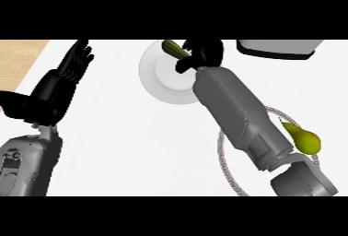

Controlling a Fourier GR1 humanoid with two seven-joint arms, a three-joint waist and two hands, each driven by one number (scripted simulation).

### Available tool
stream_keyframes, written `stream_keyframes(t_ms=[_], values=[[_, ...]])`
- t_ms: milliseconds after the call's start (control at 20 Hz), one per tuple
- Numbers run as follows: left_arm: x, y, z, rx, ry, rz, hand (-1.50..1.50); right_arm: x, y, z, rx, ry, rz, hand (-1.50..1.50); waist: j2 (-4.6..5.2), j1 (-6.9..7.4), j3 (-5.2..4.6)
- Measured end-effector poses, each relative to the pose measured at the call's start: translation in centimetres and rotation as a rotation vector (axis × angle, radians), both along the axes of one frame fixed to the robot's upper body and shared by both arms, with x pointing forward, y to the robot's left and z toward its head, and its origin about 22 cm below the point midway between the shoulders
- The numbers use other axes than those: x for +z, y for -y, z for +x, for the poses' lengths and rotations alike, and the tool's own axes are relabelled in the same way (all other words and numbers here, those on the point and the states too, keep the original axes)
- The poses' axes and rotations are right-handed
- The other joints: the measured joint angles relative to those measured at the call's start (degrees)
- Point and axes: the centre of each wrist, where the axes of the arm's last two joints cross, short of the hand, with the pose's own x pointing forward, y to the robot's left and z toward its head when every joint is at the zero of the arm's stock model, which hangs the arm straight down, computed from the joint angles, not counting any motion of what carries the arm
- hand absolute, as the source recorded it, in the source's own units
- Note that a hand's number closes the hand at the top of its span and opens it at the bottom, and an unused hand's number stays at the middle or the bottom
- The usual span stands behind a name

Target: Pick the squash from the placemat and place it in the plate

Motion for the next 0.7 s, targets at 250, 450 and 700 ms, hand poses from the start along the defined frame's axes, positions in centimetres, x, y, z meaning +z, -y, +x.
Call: stream_keyframes(t_ms=[250,450,700], values=[[0.0,0.7,0.1,-0.015,0.006,-0.006,0.00,-0.8,0.8,0.3,0.004,0.002,0.098,-1.50,0.53,0.98,0.06],[0.1,0.8,0.0,-0.022,0.009,-0.004,0.00,-0.6,1.0,0.4,0.006,0.082,0.182,-1.50,0.60,1.55,0.09],[0.1,0.7,0.0,-0.020,0.008,-0.005,0.00,0.5,1.2,0.7,-0.025,0.213,0.311,-1.50,0.52,1.20,0.11]])
